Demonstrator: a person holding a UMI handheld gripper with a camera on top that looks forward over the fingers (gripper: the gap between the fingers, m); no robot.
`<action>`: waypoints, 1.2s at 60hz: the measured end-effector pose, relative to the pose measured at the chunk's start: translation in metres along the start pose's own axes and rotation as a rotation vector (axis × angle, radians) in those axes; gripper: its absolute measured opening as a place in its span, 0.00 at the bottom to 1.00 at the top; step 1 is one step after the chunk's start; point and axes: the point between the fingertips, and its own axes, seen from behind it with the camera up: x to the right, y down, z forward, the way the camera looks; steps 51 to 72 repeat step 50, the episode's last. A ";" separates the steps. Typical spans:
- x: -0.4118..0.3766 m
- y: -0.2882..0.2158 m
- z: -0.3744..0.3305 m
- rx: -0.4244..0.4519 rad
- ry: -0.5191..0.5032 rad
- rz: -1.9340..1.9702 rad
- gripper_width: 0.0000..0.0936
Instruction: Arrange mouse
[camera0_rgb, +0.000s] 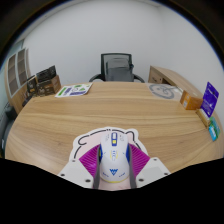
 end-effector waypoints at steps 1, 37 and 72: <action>0.000 0.002 0.000 -0.001 0.004 -0.004 0.46; 0.014 0.037 -0.248 0.093 -0.124 0.100 0.89; 0.069 0.104 -0.367 0.119 -0.155 0.087 0.89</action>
